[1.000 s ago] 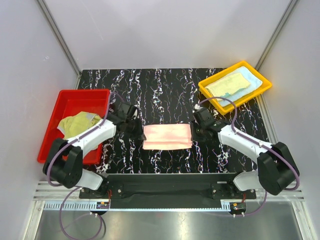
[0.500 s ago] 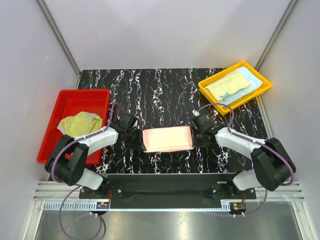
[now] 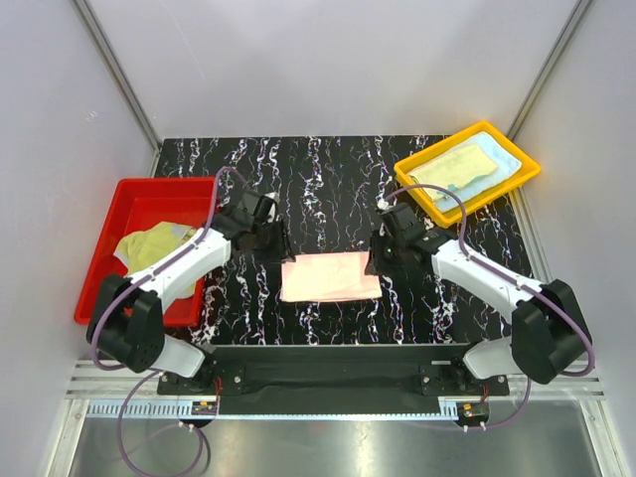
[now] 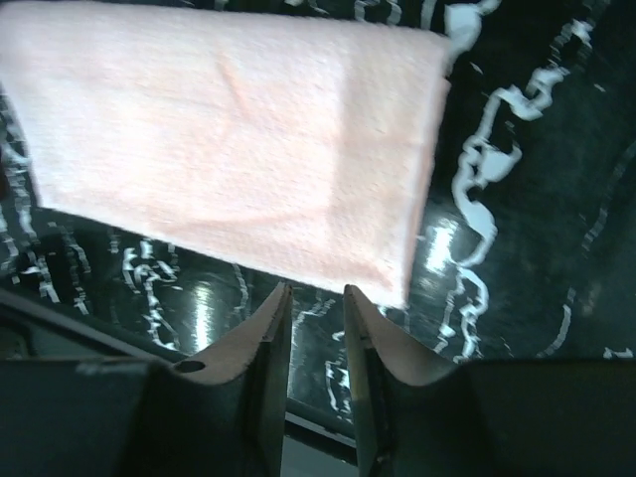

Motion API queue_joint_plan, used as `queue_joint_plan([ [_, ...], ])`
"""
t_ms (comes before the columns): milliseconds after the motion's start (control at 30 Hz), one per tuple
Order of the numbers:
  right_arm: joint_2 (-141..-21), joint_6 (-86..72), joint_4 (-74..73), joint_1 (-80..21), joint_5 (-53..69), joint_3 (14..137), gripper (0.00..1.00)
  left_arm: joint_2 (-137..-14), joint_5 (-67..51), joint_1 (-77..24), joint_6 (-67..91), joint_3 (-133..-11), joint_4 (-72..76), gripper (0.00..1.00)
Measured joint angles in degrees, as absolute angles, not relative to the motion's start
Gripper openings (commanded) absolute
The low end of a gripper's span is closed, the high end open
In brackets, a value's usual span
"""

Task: Fold and stack the towels
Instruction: Smooth out wrinkles on the folded towel

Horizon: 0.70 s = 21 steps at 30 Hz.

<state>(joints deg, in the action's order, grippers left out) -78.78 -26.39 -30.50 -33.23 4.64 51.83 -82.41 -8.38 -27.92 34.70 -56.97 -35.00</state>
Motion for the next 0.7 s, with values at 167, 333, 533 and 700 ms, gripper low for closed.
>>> queue_joint_plan([
  [167,-83.92,-26.11,-24.67,-33.23,11.99,52.42,0.29,-84.27,-17.89,-27.92,35.77,-53.91,-24.56,0.36],
  [333,-89.62,-25.93,-18.5,-33.1,17.06,48.34,0.23,-93.27,-18.87,-27.94,36.03,-50.17,-22.06,0.33],
  [533,-90.48,-25.71,-17.98,-32.58,17.96,45.5,0.33,-95.07,-19.44,-27.11,36.69,-50.68,-21.82,0.35],
  [700,-87.13,-24.88,-21.1,-31.31,16.47,47.62,0.5,-93.6,-17.32,-27.31,35.79,-53.41,-25.78,0.38],
])
